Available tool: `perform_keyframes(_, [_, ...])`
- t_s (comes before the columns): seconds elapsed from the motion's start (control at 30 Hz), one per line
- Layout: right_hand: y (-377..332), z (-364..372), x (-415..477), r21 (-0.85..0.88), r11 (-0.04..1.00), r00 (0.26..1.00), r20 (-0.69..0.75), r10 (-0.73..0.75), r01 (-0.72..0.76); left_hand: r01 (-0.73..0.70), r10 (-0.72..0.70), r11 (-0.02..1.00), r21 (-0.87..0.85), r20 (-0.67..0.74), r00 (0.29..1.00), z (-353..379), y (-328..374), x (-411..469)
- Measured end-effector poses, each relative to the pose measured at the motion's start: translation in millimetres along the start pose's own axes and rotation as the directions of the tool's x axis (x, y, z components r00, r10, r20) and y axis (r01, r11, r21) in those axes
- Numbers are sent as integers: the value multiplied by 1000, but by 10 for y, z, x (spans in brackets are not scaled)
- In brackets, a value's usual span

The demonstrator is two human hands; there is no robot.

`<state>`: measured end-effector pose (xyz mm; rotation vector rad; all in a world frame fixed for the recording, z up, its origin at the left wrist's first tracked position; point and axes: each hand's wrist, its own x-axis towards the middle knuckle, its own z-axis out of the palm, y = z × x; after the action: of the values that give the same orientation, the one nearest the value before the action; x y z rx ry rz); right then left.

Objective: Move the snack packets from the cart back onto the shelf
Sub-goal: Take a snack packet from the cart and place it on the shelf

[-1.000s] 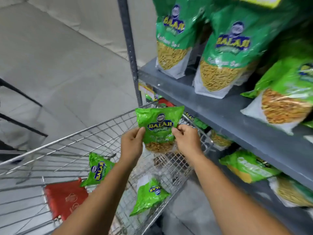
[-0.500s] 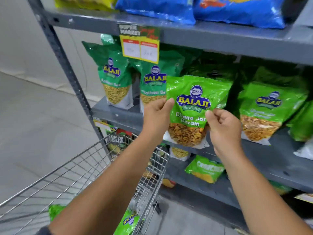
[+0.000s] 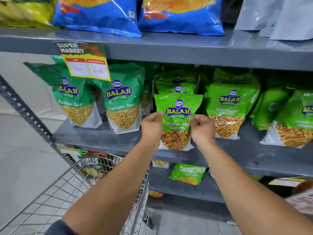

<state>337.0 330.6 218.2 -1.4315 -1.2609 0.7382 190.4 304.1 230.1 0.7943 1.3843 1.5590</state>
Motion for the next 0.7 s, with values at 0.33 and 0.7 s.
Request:
perform_keyframes(0.33, [85, 1, 39, -33, 999, 1000, 20, 18, -17, 3, -1, 999, -37, 41, 999, 51, -34, 82])
perform_keyframes(0.7, [-127, 89, -349, 40, 973, 955, -202, -215, 227, -51, 61, 990, 133, -69, 996, -429, 53, -187])
